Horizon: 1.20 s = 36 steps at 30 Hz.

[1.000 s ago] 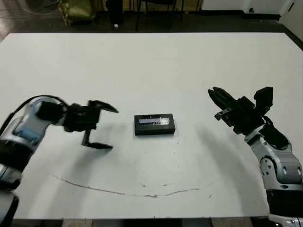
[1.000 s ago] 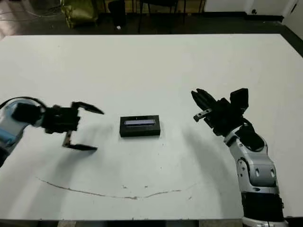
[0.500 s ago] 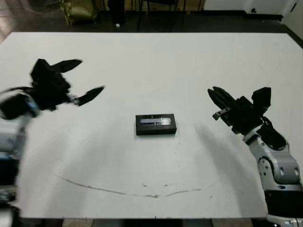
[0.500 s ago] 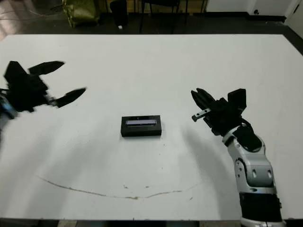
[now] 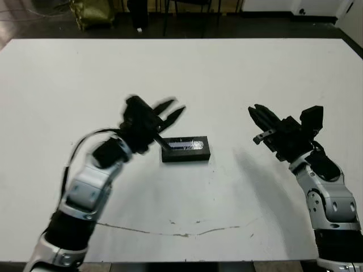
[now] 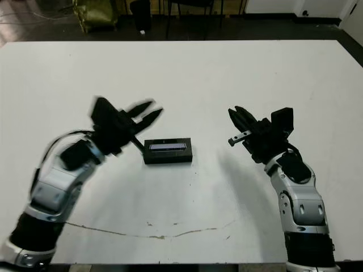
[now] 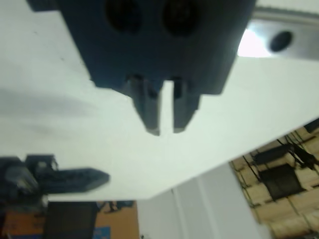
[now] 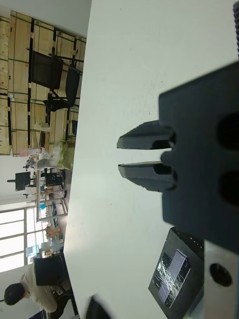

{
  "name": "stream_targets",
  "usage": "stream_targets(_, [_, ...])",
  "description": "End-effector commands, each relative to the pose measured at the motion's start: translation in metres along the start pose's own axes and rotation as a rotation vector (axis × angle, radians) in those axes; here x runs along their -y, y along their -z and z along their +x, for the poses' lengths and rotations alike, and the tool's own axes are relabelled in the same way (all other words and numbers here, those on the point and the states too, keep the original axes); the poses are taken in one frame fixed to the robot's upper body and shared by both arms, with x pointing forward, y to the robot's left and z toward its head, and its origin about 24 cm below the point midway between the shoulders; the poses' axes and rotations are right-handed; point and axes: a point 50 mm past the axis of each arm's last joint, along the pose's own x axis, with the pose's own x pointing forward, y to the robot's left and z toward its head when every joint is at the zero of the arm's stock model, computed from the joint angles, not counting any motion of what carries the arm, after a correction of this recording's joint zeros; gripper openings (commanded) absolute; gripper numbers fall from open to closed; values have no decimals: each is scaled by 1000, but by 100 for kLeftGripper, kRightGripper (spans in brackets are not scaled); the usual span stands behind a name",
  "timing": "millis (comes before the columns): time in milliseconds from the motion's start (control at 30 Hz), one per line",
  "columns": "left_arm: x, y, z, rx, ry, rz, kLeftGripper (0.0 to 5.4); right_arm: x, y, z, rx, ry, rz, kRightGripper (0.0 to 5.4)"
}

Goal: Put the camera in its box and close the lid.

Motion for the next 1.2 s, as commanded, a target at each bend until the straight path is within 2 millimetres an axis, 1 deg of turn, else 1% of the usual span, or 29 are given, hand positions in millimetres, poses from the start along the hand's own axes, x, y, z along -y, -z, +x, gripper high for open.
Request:
stream_targets(33, [13, 22, 4, -109, 9, -55, 5, 2, 7, -4, -28, 10, 5, 0])
stream_targets(100, [18, 27, 5, -148, 22, -105, 5, 2, 7, -4, -31, 11, 5, 0])
stream_targets(200, [25, 33, 7, -178, 34, -134, 5, 2, 8, -4, -33, 12, 1, 0])
stream_targets(300, [32, 40, 8, -246, 17, -190, 5, 2, 8, -5, -38, 17, -6, 0])
stream_targets(433, [37, 47, 6, -343, 37, -247, 5, 1, 6, -5, -35, 14, -8, 0])
stream_targets(600, [38, 56, 1, -467, 52, -265, 5, 1, 6, -5, -32, 10, -1, 0])
stream_targets(700, [38, 60, -3, -502, 73, -266, 5, 1, 6, -5, -27, 10, -6, 0])
stream_targets(833, [35, 66, -10, -581, 81, -204, 5, 1, 6, -5, -32, 12, 8, 0])
stream_targets(933, [33, 71, -15, -610, 74, -205, 5, 2, 6, -5, -35, 9, -8, 0])
stream_targets(1000, [32, 71, -18, -614, 75, -199, 5, 2, 6, -5, -37, 10, -3, 0])
stream_targets(1100, [28, 64, -20, -567, 65, -227, 5, 2, 6, -5, -38, 11, 3, 0])
stream_targets(1200, [22, 47, -24, -437, 29, -237, 5, 2, 6, -5, -38, 11, 4, 0])
